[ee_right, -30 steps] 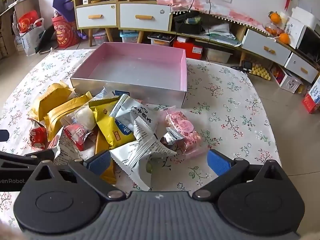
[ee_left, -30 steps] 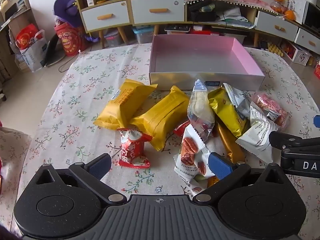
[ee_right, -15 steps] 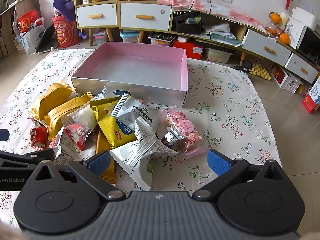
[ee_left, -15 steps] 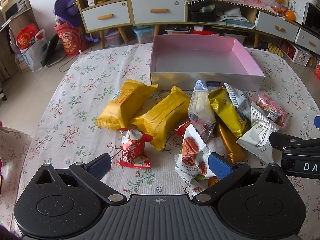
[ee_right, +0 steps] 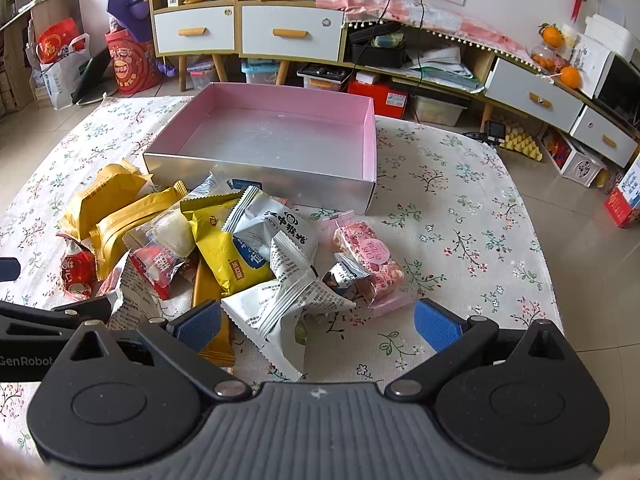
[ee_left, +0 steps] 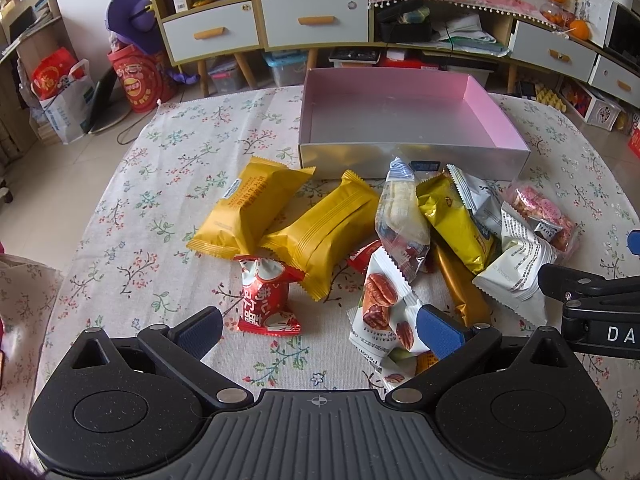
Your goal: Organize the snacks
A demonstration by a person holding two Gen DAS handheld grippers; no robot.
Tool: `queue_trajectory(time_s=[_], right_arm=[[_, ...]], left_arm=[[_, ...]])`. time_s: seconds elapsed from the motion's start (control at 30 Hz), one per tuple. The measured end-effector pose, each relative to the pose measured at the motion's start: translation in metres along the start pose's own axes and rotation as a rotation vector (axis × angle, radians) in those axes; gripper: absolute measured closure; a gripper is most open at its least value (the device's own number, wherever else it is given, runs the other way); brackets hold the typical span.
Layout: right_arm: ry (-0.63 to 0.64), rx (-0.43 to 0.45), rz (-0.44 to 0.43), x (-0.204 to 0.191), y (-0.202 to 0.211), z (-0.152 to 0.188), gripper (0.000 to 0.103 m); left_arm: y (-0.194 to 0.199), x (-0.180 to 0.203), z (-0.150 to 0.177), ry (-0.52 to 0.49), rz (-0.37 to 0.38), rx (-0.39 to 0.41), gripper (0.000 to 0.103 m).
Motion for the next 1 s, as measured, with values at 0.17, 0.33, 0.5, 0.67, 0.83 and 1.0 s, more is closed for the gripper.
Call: queue_trajectory(time_s=[0.17,0.33,0.5,0.67,0.83,1.0], right_arm=[[0.000,0.000,0.000,0.0001,-0.0001,0.0000,0.000],[0.001,0.001,0.000,-0.0001,0.0000,0.0000,0.000],[0.000,0.002,0.000,-0.0001,0.0003,-0.0001,0.000],[0.001,0.000,0.001,-0.0018,-0.0007,0.0017,0.000],[0.001,-0.001,0.002,-0.0019,-0.0008,0.0020,0.000],[0.002,-0.001,0.002,-0.0019,-0.0002,0.0019,0.000]], left_arm=[[0.0002,-0.0001,0.0001,0.000,0.000,0.000,0.000],[0.0000,0.0003,0.0000,-0.001,0.000,0.001,0.000],[0.0002,0.0002,0.0001,-0.001,-0.001,0.000,0.000],[0.0007,-0.0001,-0.0005,-0.002,-0.001,0.002,0.000],[0.0007,0.0002,-0.0007,-0.003,0.000,0.001,0.000],[0.0012,-0.0006,-0.0008,0.000,-0.002,0.003,0.000]])
Point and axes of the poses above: each gripper's, at about its wrist camera, not at the fingertips, and y roughly against the way its jaws point, x to its right, z to its underside, the point moved 9 cm from there along -y, roughly the way its jaws point, and after that the axes turned 5 degrees about z, right-handed, at the moved point
